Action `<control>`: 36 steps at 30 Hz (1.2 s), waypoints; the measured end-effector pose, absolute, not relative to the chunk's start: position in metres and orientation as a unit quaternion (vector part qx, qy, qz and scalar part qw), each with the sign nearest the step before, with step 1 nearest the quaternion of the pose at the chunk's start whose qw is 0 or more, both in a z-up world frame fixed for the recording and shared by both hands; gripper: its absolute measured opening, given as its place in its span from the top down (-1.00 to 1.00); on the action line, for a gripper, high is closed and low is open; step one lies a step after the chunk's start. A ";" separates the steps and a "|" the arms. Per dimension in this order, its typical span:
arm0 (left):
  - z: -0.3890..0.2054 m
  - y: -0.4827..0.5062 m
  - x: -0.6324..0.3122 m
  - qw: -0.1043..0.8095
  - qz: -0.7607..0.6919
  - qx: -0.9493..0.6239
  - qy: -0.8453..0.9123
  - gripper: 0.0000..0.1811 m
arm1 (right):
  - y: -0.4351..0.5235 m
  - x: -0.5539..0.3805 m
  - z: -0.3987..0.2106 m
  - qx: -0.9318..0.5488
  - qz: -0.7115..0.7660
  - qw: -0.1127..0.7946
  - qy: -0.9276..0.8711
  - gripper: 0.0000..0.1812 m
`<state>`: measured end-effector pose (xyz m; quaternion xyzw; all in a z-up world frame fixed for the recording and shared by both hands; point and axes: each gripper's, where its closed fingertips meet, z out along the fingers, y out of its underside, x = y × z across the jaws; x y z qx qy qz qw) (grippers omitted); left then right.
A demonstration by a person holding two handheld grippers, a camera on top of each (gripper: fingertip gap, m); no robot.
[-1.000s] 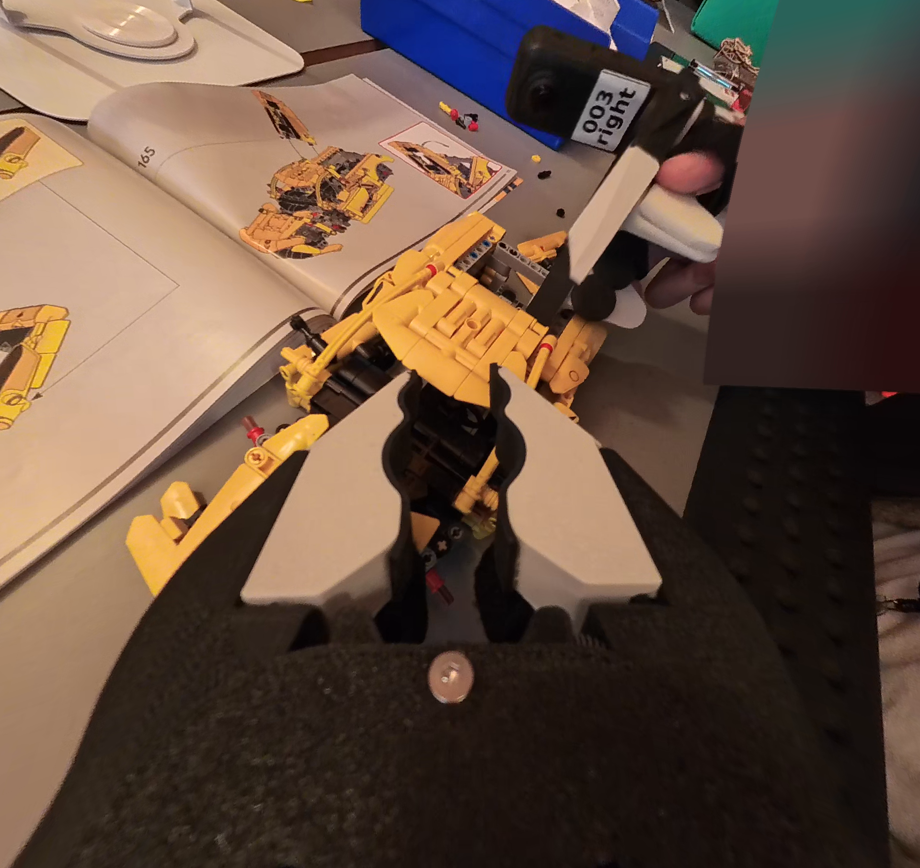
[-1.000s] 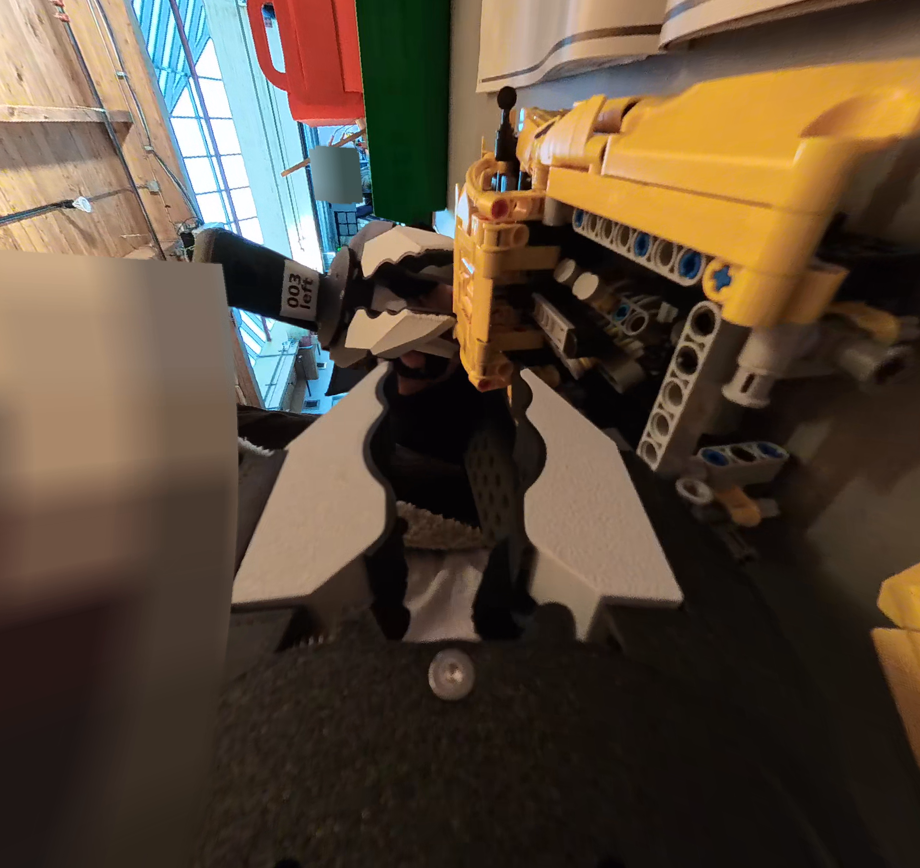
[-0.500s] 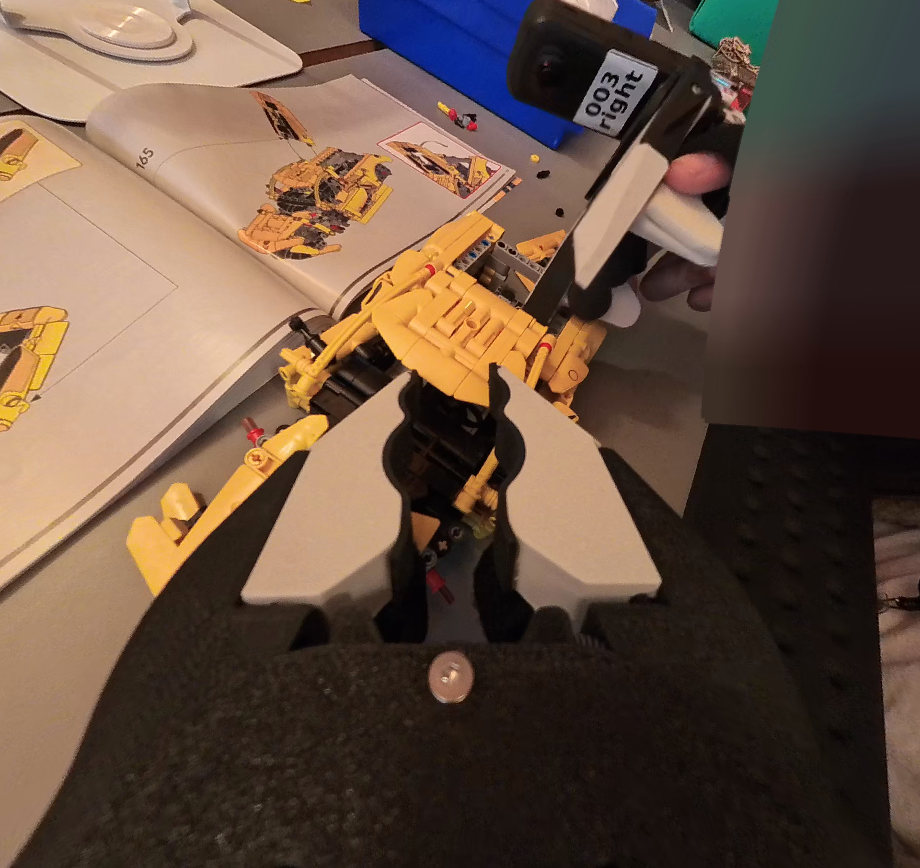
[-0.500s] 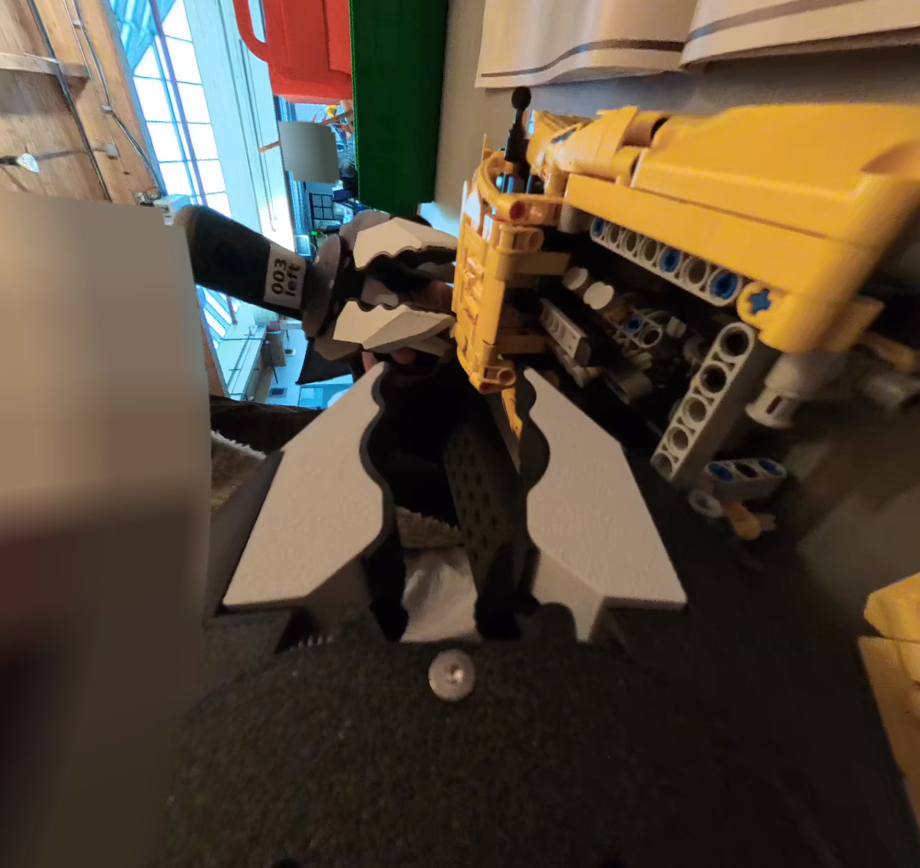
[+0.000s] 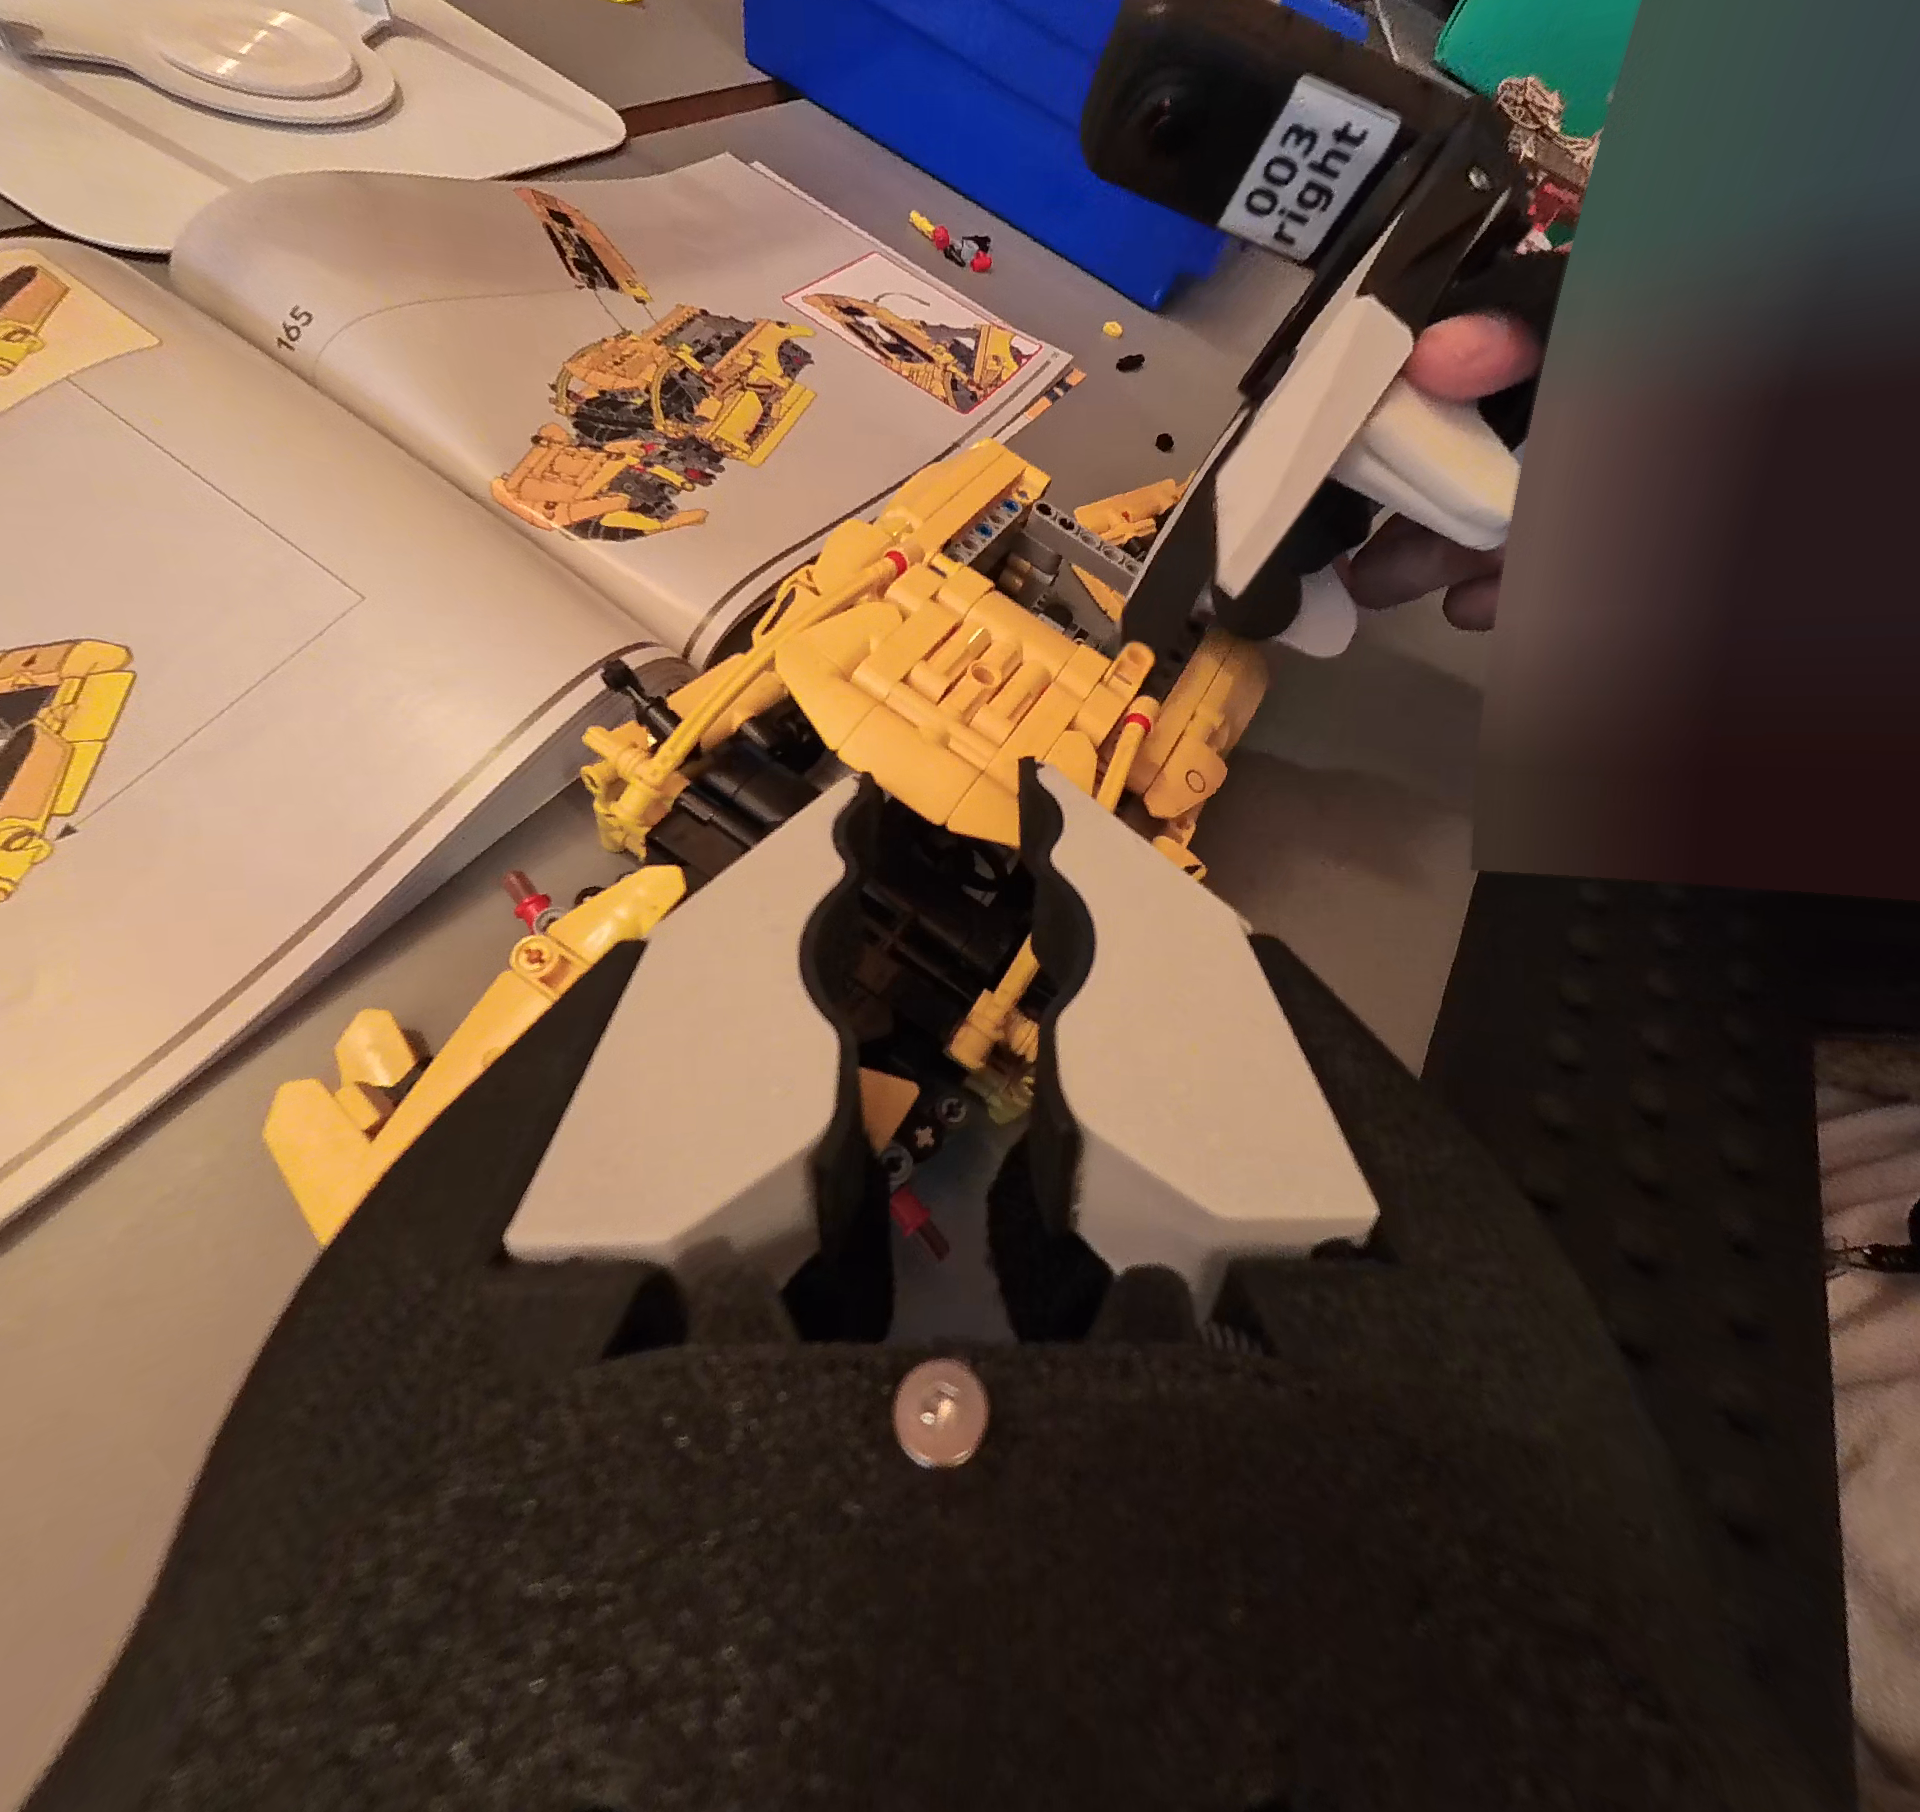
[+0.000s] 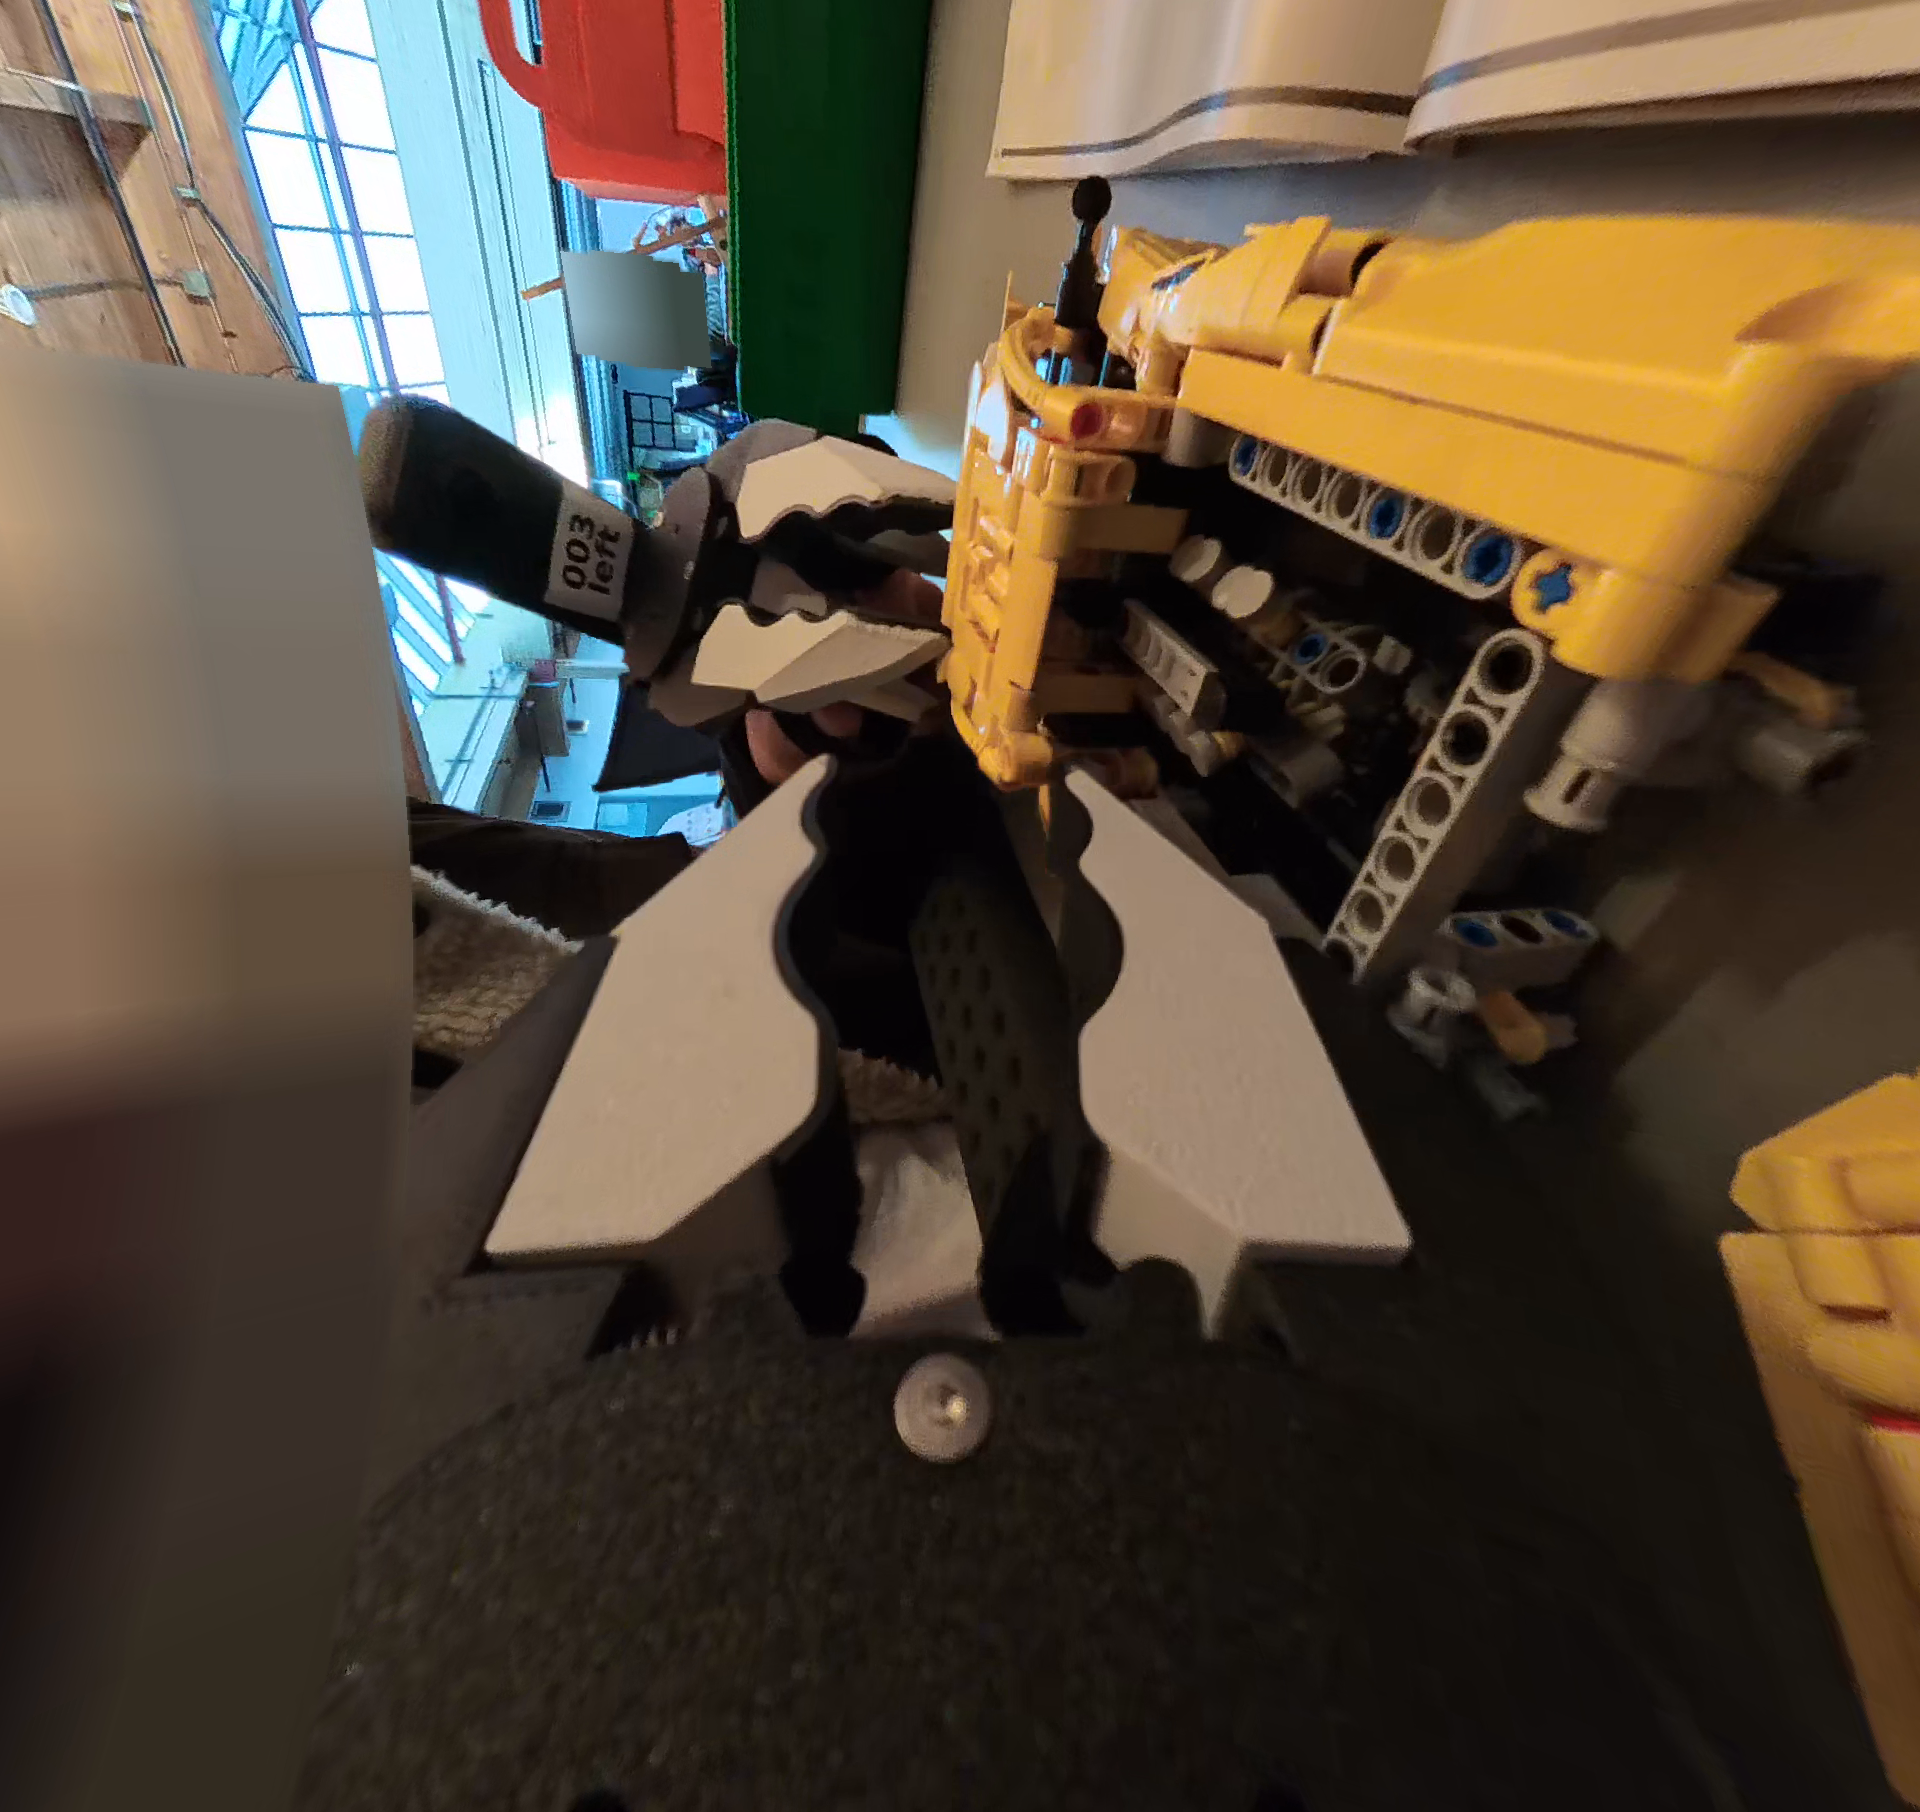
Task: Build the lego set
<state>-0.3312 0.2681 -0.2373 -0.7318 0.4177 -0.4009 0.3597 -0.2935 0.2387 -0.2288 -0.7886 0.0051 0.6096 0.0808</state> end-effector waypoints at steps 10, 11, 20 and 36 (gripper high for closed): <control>-0.237 0.268 -0.331 0.360 -0.401 -0.731 0.418 0.71 | 0.240 -0.295 -0.229 -0.788 0.609 0.092 -0.002 0.59; -0.237 0.268 -0.331 0.360 -0.401 -0.731 0.418 0.71 | 0.242 -0.291 -0.231 -0.794 0.600 0.096 -0.001 0.53; -0.237 0.268 -0.331 0.361 -0.402 -0.730 0.418 0.72 | 0.283 -0.288 -0.224 -0.778 0.614 0.131 0.021 0.13; -0.237 0.267 -0.330 0.360 -0.403 -0.729 0.420 0.72 | 0.288 -0.298 -0.222 -0.766 0.637 0.086 0.018 0.24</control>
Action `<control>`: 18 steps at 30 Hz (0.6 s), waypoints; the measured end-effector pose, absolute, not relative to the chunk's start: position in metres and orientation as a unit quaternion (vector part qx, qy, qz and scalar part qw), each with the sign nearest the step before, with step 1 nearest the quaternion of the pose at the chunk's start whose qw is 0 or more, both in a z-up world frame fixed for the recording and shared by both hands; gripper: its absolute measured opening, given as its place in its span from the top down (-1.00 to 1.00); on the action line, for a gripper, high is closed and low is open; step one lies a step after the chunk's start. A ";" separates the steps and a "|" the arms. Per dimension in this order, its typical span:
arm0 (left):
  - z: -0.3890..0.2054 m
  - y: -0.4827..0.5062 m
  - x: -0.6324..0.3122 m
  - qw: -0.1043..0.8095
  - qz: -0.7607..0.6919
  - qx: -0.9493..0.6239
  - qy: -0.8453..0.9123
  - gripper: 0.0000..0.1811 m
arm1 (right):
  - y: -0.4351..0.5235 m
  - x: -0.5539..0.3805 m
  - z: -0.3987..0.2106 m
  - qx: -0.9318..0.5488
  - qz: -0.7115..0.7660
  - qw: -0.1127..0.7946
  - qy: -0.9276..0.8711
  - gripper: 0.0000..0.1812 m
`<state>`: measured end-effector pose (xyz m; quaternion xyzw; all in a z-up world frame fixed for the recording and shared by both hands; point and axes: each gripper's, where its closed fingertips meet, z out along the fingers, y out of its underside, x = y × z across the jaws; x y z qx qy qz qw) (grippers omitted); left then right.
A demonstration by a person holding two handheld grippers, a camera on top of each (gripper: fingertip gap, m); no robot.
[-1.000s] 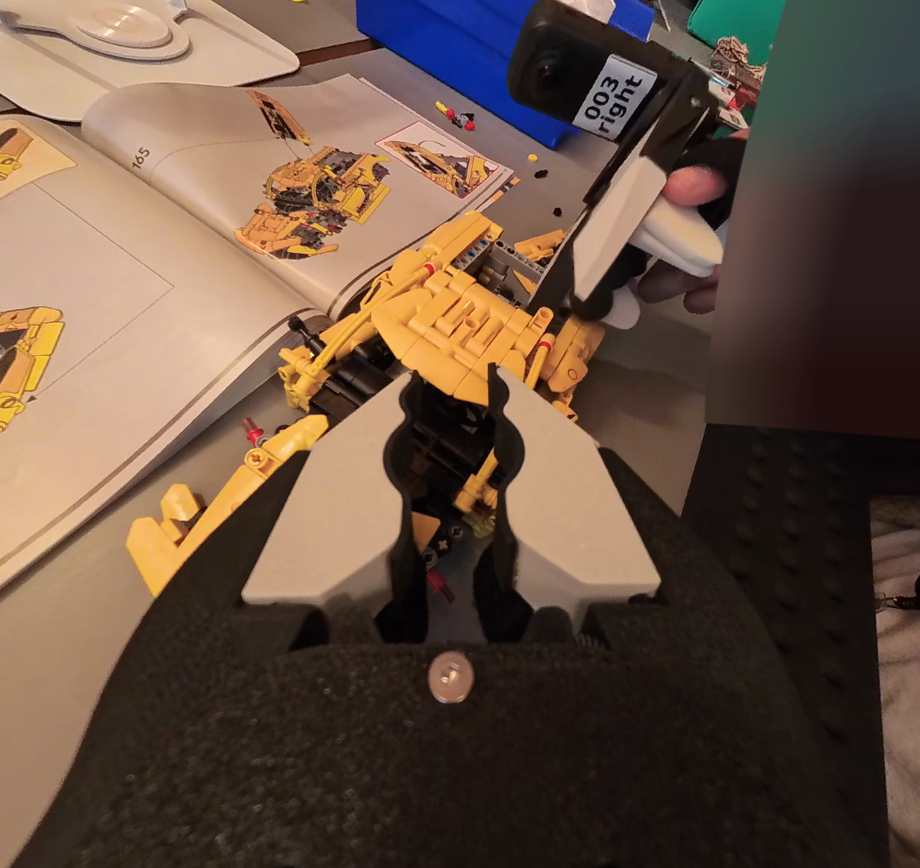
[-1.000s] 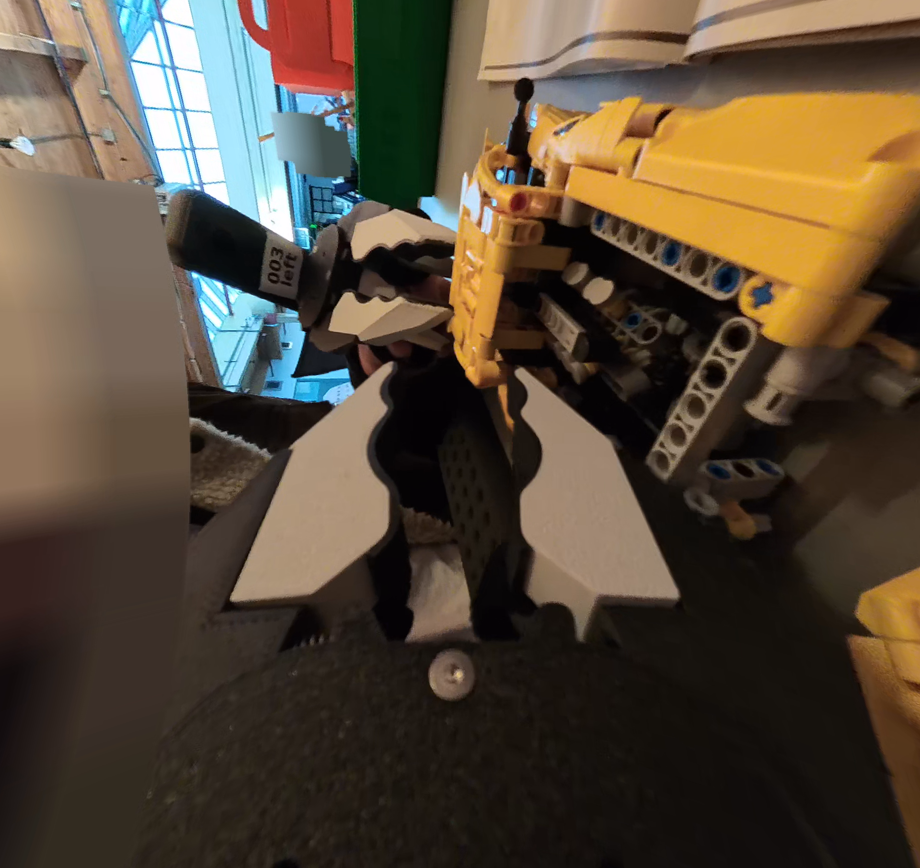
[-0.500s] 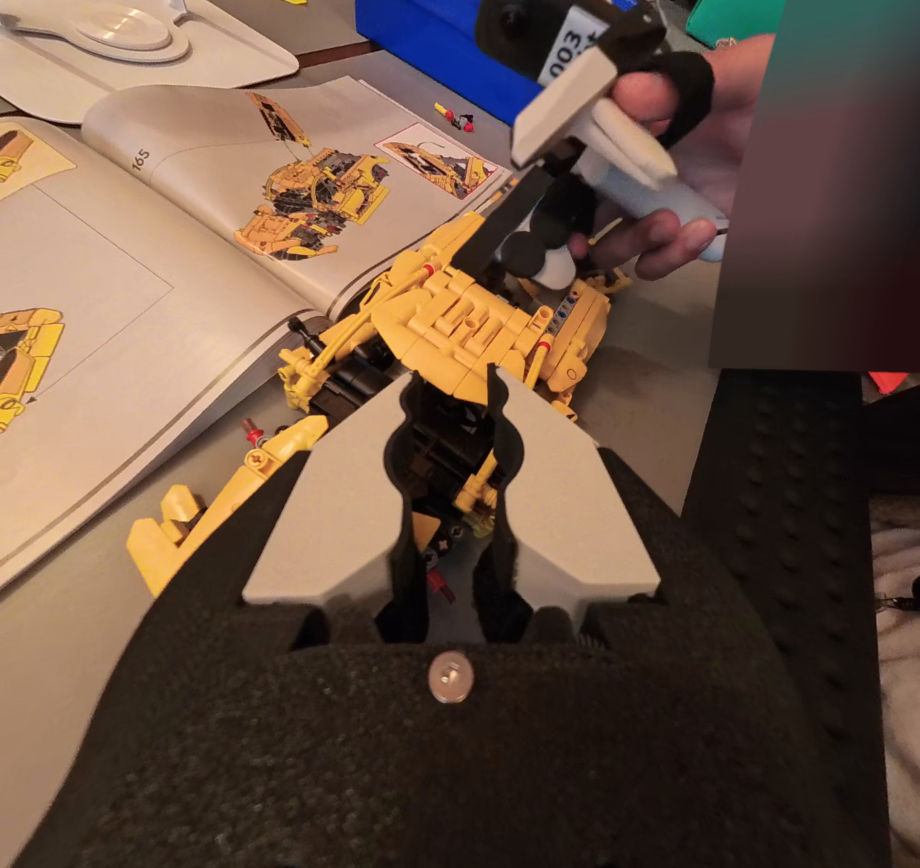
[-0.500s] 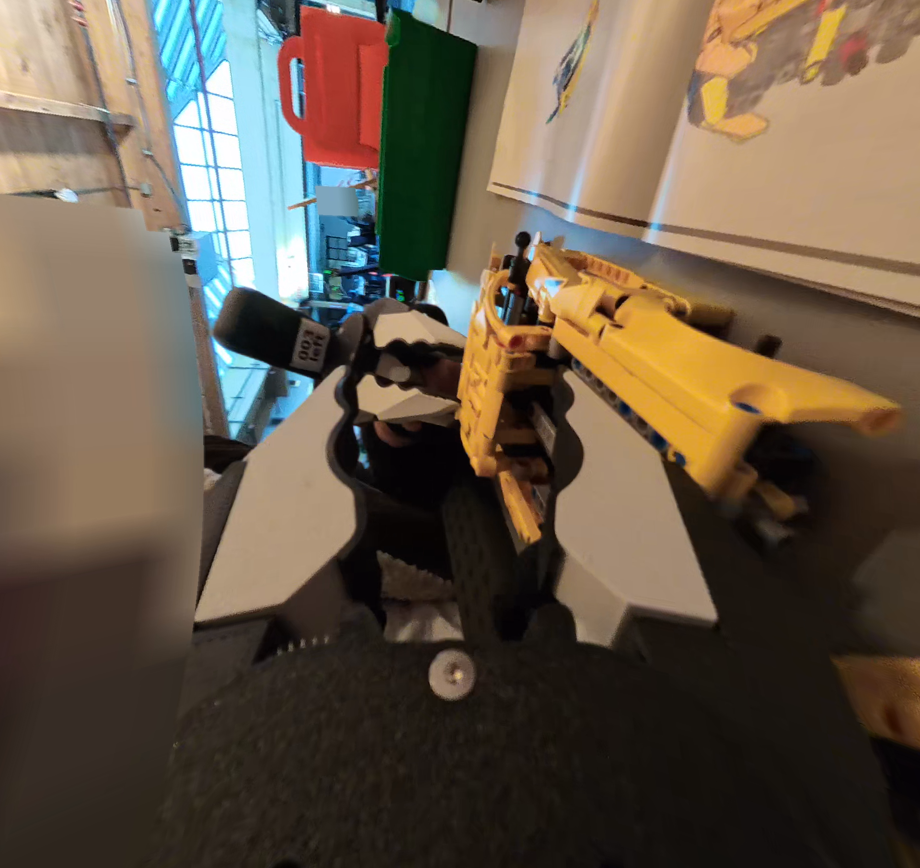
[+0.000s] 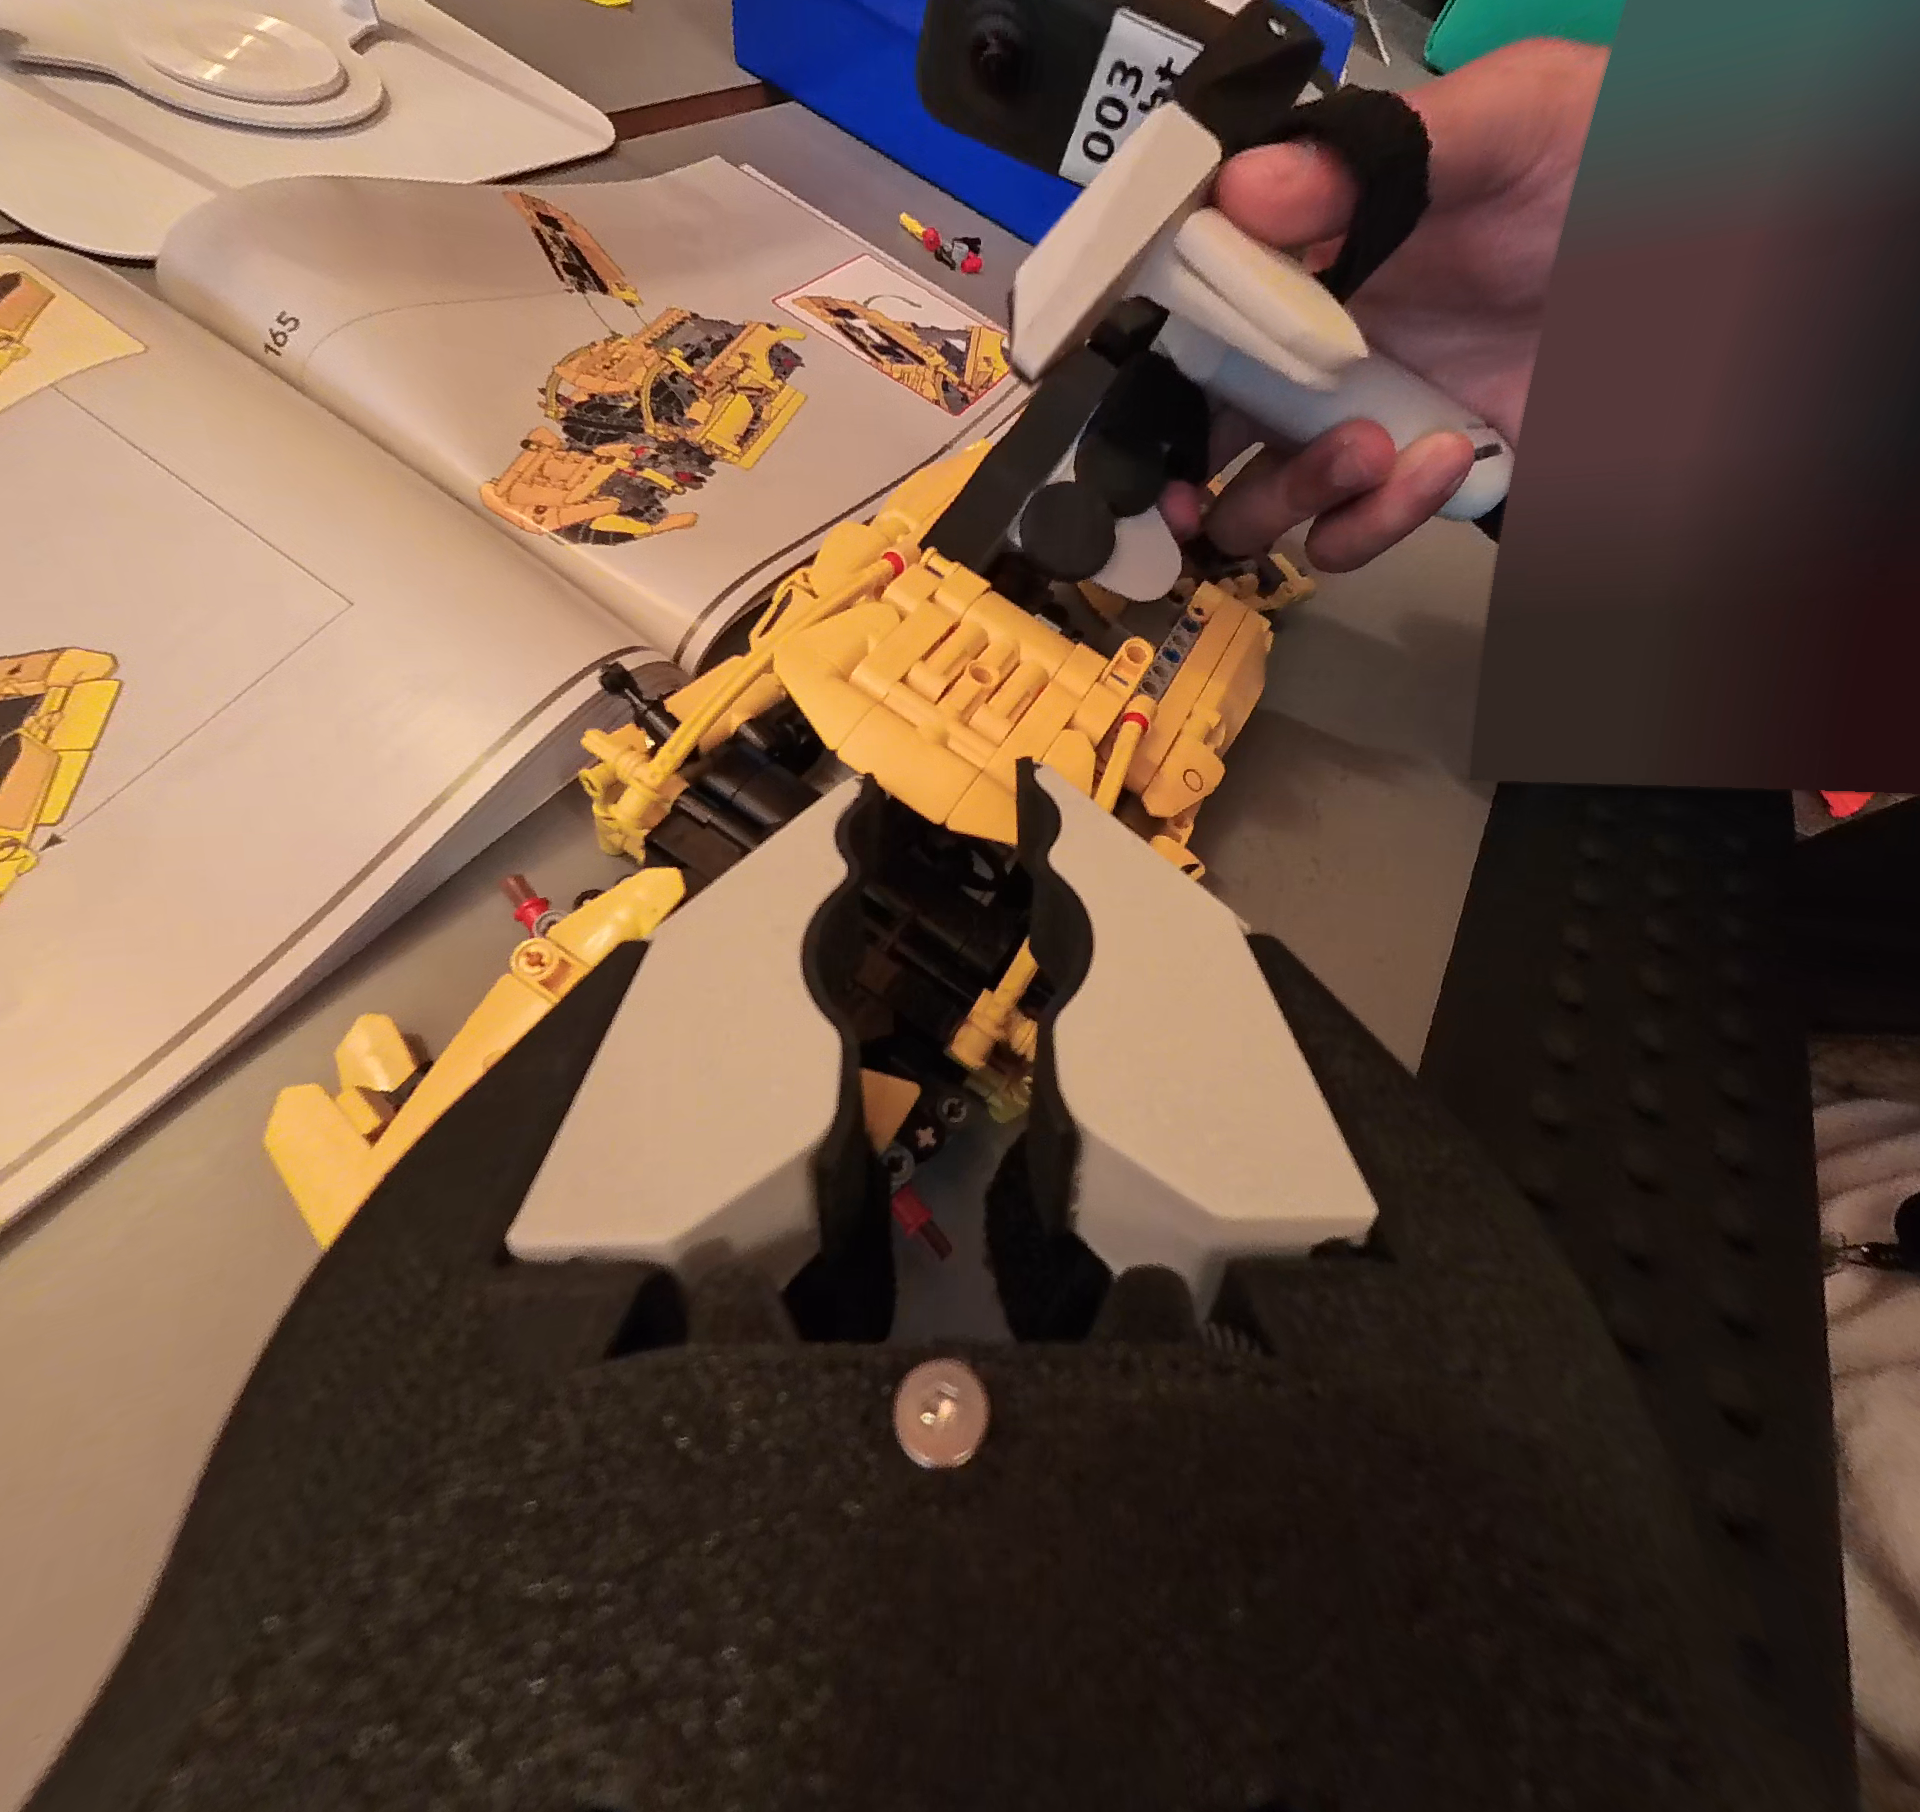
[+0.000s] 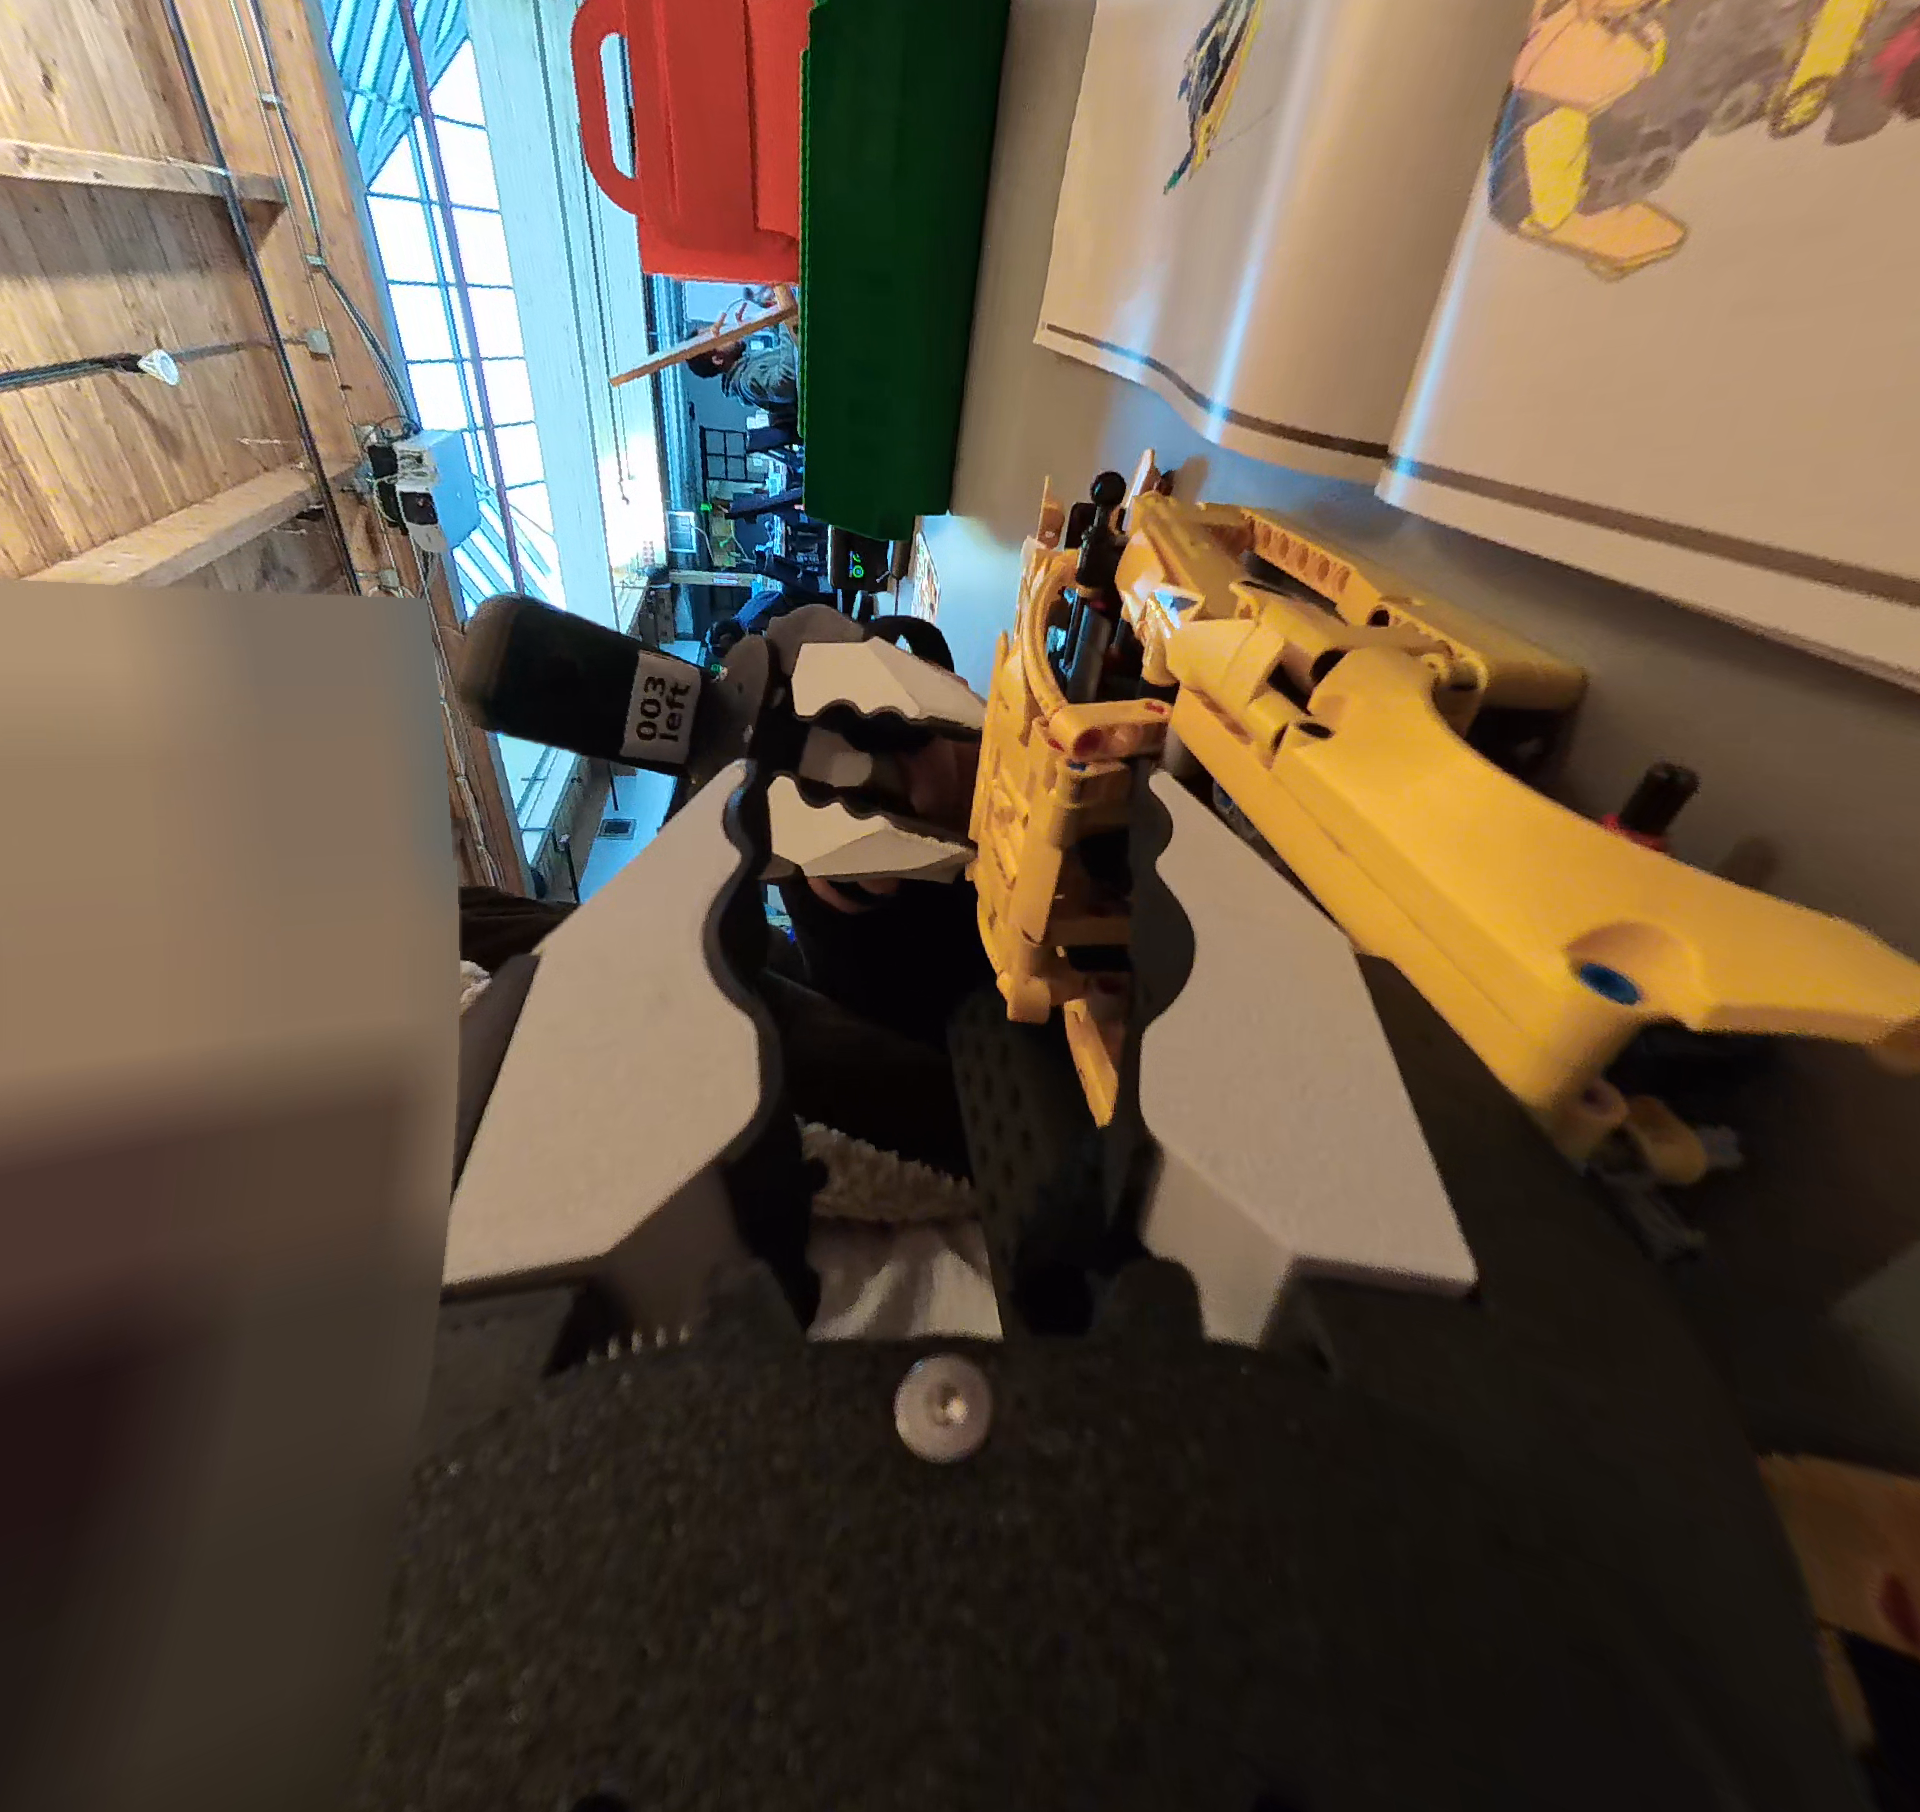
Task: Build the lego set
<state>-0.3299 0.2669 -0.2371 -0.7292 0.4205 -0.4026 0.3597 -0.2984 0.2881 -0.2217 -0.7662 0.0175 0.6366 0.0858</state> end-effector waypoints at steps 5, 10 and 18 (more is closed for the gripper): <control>-0.237 0.266 -0.329 0.360 -0.402 -0.726 0.426 0.76 | 0.287 -0.296 -0.221 -0.764 0.639 0.083 0.024 0.26; -0.238 0.265 -0.328 0.360 -0.399 -0.725 0.430 0.78 | 0.285 -0.293 -0.225 -0.773 0.628 0.088 0.016 0.34; -0.238 0.265 -0.328 0.360 -0.398 -0.725 0.432 0.78 | 0.283 -0.279 -0.223 -0.770 0.630 0.094 0.025 0.41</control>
